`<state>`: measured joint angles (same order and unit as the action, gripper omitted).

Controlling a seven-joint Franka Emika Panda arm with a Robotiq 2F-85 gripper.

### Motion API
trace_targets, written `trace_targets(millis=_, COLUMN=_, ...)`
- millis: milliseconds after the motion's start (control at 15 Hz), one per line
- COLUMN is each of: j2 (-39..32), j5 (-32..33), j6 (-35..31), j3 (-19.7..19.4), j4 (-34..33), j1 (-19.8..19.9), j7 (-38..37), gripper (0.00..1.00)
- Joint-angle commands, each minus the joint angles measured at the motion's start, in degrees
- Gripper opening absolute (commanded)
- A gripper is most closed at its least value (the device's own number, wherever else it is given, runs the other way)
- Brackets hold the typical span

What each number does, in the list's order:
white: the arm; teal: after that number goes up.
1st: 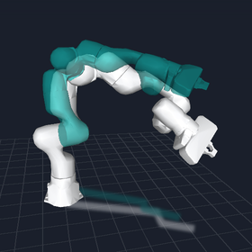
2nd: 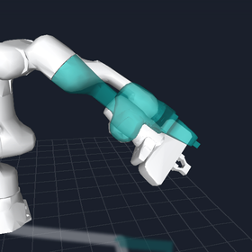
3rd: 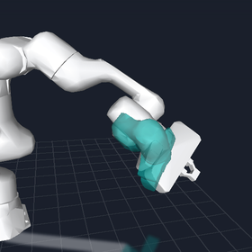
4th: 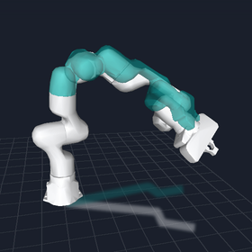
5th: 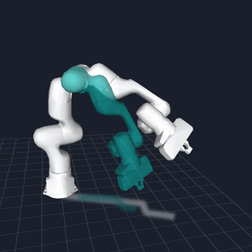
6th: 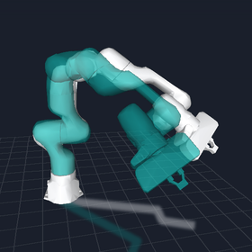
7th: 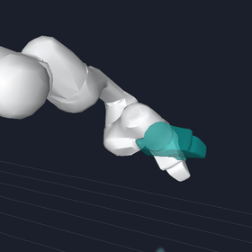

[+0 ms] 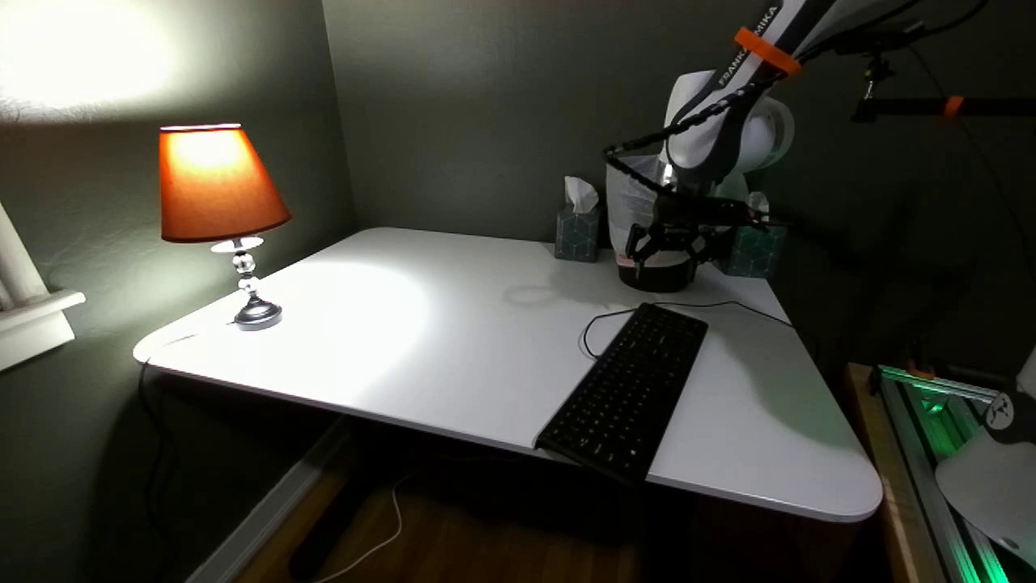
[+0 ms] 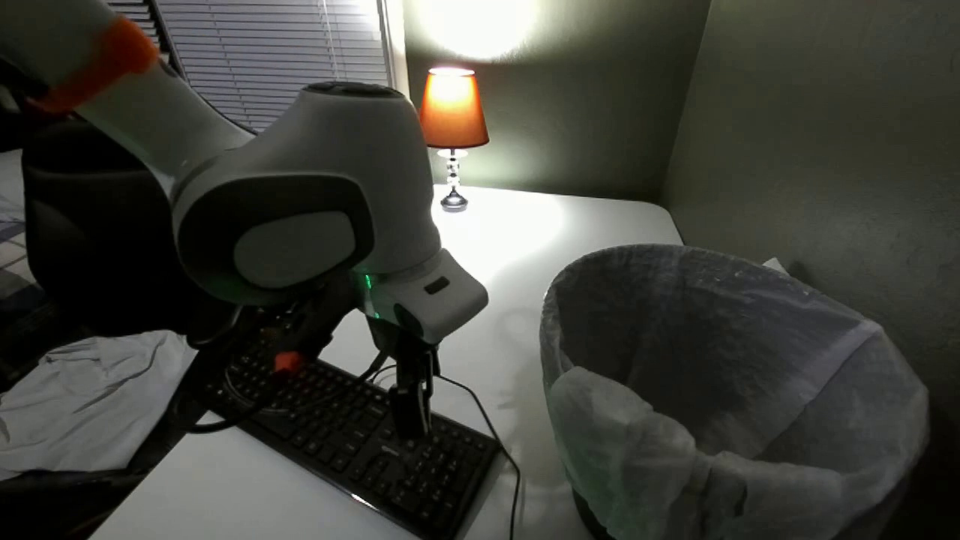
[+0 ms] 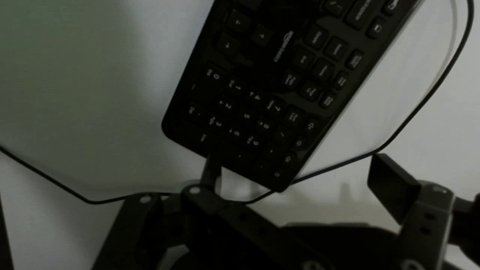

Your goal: Press a button on the keyboard

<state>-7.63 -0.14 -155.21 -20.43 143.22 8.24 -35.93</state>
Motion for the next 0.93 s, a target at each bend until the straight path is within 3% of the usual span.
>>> trace_targets(millis=0, j2=5.57, j5=12.05, j6=-0.85, j3=-1.64, j4=3.87, j1=-0.96, j7=-9.84, gripper=1.0)
trace_targets(millis=267, j2=9.49, j5=20.58, j6=0.32, j3=0.89, j4=5.28, j1=0.75, j7=-16.89, gripper=1.0)
trace_targets(millis=533, j2=12.83, j5=24.96, j6=0.8, j3=4.11, j4=7.06, j1=2.42, j7=-20.33, gripper=1.0)
trace_targets(millis=667, j2=14.64, j5=23.18, j6=3.43, j3=6.05, j4=8.04, j1=2.56, j7=-17.82, gripper=1.0)
trace_targets(millis=733, j2=10.97, j5=22.15, j6=0.72, j3=6.01, j4=5.42, j1=3.46, j7=-17.41, gripper=1.0)
trace_targets(millis=867, j2=11.39, j5=22.05, j6=1.04, j3=6.95, j4=5.47, j1=3.83, j7=-17.41, gripper=1.0)
